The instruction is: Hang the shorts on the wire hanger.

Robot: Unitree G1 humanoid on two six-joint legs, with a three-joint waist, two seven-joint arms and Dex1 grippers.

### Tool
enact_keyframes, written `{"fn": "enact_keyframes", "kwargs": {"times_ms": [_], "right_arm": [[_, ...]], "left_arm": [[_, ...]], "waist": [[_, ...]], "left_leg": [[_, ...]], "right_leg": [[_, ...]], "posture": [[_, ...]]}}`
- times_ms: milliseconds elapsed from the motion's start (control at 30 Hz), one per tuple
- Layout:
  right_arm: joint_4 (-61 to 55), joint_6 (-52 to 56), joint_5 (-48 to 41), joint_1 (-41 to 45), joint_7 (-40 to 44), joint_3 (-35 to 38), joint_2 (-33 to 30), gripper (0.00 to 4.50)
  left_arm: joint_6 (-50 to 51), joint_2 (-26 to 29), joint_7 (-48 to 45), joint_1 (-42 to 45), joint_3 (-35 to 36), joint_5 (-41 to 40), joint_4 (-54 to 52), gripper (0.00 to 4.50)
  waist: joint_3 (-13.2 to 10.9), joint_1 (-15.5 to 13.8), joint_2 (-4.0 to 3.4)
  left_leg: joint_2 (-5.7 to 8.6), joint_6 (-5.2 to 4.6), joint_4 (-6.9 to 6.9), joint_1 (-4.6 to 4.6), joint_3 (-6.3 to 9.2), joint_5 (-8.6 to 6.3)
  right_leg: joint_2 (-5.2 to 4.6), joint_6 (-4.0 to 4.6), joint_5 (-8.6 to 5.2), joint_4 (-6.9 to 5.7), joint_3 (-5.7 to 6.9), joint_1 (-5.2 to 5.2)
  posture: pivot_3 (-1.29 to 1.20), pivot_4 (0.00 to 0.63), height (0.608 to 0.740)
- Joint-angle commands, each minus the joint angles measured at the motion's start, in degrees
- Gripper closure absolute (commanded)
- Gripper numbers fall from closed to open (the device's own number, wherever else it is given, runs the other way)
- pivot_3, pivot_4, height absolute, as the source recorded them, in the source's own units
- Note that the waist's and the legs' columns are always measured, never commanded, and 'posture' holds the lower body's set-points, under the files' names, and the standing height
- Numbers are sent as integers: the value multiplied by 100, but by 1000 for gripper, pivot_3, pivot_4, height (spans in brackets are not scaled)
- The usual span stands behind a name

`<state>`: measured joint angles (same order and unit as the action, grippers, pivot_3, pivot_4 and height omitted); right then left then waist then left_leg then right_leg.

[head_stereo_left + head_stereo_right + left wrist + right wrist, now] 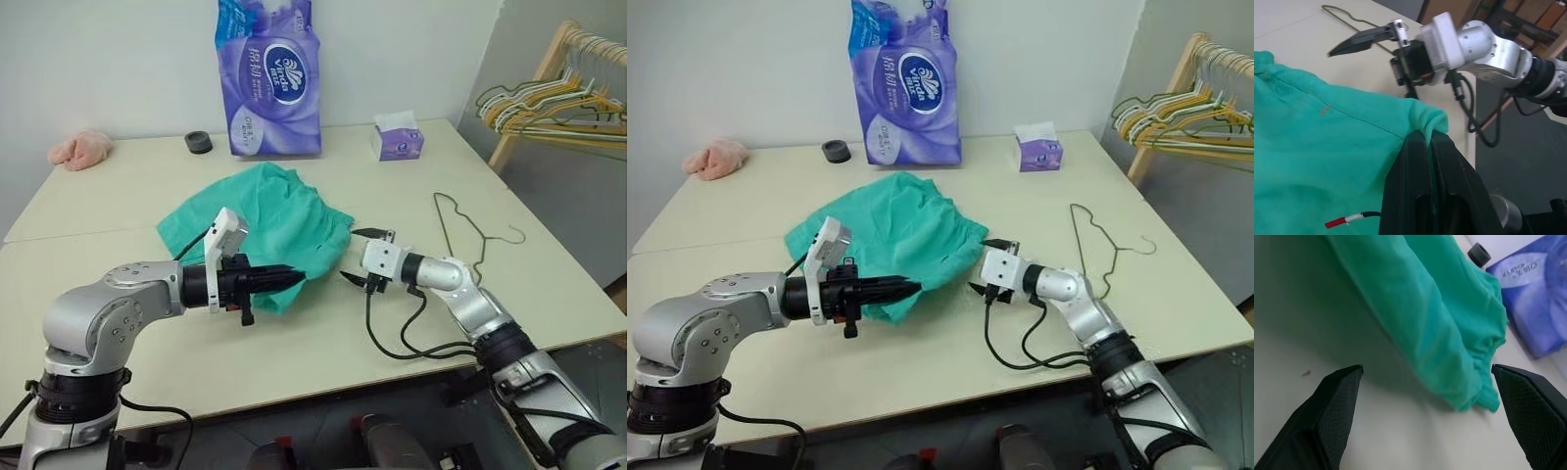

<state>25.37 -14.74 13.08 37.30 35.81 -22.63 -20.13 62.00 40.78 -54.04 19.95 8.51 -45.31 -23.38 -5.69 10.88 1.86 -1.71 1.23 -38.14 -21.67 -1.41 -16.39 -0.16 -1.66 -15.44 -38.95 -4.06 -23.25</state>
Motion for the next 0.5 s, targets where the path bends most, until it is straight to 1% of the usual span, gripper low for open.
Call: {"fn": "enact_keyframes", "kwargs": {"times_ms": [33, 167, 233, 267, 500], "right_arm": [[438, -535, 282, 369, -441, 18, 170, 0], [1269, -977, 522, 775, -715, -75, 413, 0], [1520, -1124, 555, 885, -776, -68, 453, 391], [1622, -1185, 584, 929, -809, -66, 457, 614], [2061, -1451, 833, 1140, -1164, -67, 505, 3055]], "left_arm": [[3, 118, 39, -55, 78, -244, -264, 4471], [-84, 319, -24, -197, 55, -301, -305, 4471], [-133, 393, -36, -229, 56, -307, -278, 4500], [-152, 427, -48, -245, 61, -310, -272, 4500], [-246, 544, -78, -356, 72, -352, -270, 4500]], "waist": [[0, 17, 0], [0, 27, 0], [0, 27, 0], [0, 27, -1], [0, 28, -1]], "left_leg": [[-1, 0, 0, 0, 2, 0], [0, 3, 0, 2, 4, 2], [1, 3, 0, 2, 4, 2], [1, 4, 0, 2, 5, 2], [1, 4, 0, 1, 5, 2]], "right_leg": [[0, 0, 0, -1, 1, 0], [1, 2, 1, -4, 1, 0], [1, 2, 1, -4, 2, 0], [1, 2, 1, -4, 2, 0], [0, 2, 1, -3, 2, 0]], "posture": [[-132, 72, 740], [-126, 68, 740], [-124, 67, 740], [-124, 67, 740], [-128, 67, 740]]}}
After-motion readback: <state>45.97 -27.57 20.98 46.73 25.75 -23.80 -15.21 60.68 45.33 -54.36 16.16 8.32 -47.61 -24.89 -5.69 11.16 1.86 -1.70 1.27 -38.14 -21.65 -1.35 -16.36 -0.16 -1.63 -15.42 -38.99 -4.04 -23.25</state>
